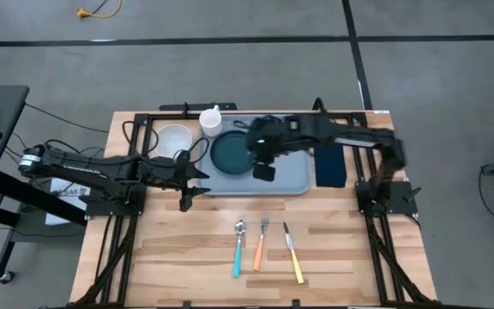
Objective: Set up tray
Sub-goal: Put the white bowl on the green plate to the bottom right of the white mug
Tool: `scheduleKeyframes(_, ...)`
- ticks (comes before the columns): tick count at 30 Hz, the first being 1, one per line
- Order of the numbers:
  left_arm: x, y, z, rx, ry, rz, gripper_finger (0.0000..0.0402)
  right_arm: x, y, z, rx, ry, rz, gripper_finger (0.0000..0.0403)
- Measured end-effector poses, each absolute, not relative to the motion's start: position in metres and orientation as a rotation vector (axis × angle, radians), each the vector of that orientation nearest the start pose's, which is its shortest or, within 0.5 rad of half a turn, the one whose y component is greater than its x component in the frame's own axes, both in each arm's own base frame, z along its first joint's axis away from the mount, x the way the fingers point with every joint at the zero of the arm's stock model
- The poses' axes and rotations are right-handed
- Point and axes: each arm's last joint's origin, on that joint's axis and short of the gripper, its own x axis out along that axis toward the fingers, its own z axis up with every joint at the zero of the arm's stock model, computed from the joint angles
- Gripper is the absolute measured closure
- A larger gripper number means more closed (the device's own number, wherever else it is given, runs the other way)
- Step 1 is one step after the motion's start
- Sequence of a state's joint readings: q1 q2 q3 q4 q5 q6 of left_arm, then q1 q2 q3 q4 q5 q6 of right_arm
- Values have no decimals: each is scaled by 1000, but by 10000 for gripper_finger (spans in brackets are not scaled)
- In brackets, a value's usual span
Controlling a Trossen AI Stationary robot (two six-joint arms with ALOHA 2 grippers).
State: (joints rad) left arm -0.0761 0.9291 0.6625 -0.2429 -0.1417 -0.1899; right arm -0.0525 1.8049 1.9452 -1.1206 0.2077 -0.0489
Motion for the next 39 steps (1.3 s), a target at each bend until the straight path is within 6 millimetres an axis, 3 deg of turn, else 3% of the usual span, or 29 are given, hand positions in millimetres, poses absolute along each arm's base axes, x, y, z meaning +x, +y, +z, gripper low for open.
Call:
scheduleKeyframes(3, 198, -11, 258, -153, 530, 126, 203, 342, -23, 363, -76, 900, -239, 340)
scheduleKeyframes(6, 194, -9, 254, -190, 572, 206, 203, 316, -18, 337, -38, 803, -252, 340)
scheduleKeyframes(12, 179, -2, 253, -175, 696, 449, 203, 280, -13, 278, 28, 604, -257, 340)
scheduleKeyframes(16, 170, 4, 259, -172, 774, 633, 203, 264, -10, 252, 67, 520, -256, 340)
scheduleKeyframes(23, 161, 22, 267, -334, 879, 686, 203, 264, 5, 226, 40, 246, -179, 340)
scheduleKeyframes(32, 156, 67, 257, -478, 1030, 700, 203, 286, 29, 211, 13, 121, -90, 340)
scheduleKeyframes(39, 166, 99, 241, -453, 1243, 677, 203, 293, 40, 200, -25, 99, -56, 340)
